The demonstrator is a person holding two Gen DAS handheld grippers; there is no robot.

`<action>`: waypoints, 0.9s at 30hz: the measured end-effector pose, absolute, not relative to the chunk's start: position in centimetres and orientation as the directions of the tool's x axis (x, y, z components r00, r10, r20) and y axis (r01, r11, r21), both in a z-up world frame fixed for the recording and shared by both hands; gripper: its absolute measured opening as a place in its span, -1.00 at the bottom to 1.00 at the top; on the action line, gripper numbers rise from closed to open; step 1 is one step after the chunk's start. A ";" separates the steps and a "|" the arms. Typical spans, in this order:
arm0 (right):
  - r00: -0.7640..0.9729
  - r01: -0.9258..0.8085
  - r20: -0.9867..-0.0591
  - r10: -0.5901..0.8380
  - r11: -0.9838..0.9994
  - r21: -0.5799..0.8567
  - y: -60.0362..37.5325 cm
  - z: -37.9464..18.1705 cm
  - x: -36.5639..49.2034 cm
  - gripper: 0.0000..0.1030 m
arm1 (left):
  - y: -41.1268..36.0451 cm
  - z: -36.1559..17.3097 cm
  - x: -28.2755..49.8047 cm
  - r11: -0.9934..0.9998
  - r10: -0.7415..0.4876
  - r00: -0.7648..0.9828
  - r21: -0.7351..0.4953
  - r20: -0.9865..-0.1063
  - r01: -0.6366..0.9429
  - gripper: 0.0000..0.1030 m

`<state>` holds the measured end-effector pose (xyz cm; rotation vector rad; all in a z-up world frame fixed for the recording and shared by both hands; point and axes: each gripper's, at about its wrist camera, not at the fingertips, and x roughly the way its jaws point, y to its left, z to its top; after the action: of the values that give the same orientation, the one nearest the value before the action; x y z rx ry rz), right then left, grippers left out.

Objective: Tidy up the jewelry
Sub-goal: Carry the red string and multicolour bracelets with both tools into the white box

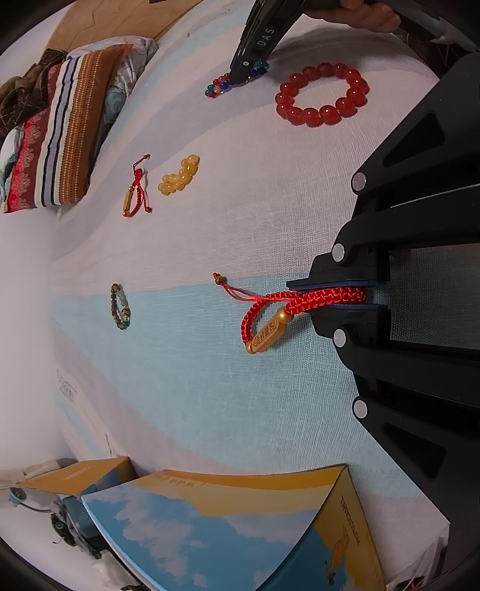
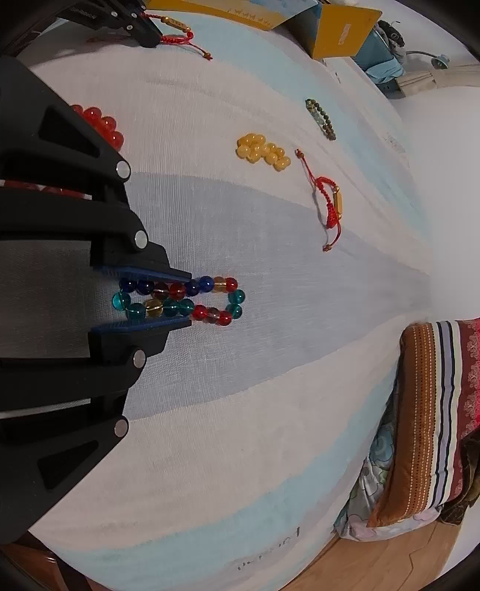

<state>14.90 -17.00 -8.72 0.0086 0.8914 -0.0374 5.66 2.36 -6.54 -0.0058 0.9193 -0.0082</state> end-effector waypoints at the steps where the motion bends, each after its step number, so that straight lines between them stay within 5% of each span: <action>1: 0.631 0.034 -0.775 -0.030 0.999 -0.011 -16.9 -8.6 14.8 -0.82 | 2.4 -6.4 5.6 1.000 -0.011 0.607 -0.010 -0.795 0.005 -0.91; 27: 0.704 0.006 -0.709 0.037 0.998 0.057 -16.1 -3.9 12.7 -0.83 | 2.3 -3.1 4.4 0.999 -0.029 0.628 -0.035 -0.778 0.003 -0.91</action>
<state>12.65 -16.13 -3.91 0.0567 0.7898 0.0170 4.40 2.30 -3.13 -0.0316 0.8919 -0.0181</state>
